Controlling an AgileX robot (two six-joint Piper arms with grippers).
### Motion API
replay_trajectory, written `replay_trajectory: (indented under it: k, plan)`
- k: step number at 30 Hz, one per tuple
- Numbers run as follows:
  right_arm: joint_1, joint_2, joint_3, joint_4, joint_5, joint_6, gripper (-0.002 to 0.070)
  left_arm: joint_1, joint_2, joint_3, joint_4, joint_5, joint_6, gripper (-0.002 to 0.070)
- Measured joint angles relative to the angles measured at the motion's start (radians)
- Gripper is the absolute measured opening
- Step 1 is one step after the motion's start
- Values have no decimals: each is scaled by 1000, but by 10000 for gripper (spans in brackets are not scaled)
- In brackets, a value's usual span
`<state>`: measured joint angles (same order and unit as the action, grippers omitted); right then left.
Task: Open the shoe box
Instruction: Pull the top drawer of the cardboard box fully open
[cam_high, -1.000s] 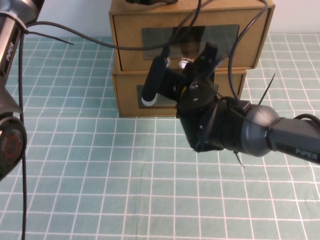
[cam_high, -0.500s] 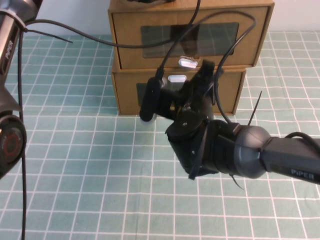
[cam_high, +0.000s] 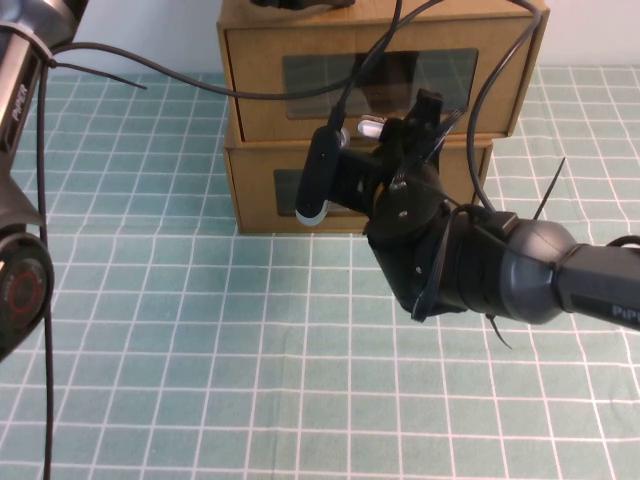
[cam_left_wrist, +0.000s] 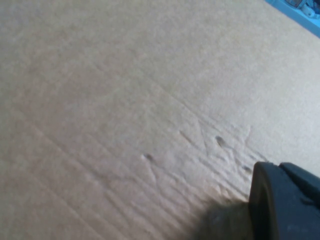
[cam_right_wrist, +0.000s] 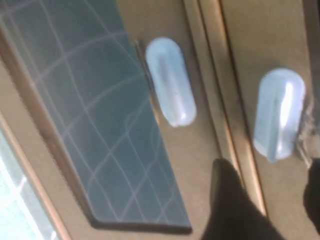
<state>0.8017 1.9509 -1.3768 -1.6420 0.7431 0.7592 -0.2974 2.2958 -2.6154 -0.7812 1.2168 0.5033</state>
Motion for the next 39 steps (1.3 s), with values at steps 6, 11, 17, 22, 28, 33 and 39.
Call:
replay_trajectory:
  k: [6, 11, 17, 22, 28, 33, 39]
  plan:
    - [-23, 7, -31, -4, -40, 3, 300, 0, 0, 0, 0, 0, 0, -6]
    - [-45, 33, -81, -6, -69, 16, 302, 0, 0, 0, 0, 0, 0, -6]
    - [-54, 45, -93, -9, -95, 22, 260, 4, 0, 0, 4, 0, 0, -6]
    - [-54, 49, -96, -20, -95, 16, 224, 5, 2, 0, 4, -2, 0, -6]
    - [-54, 51, -97, -2, -97, 10, 224, 6, 6, 0, 2, -2, 0, -6]
    - [-54, 47, -90, 1, -97, 5, 224, 9, 6, 0, -3, -2, 0, -6]
    - [-34, 10, -19, -14, -93, 11, 57, 11, 7, 0, -3, 0, 0, -6]
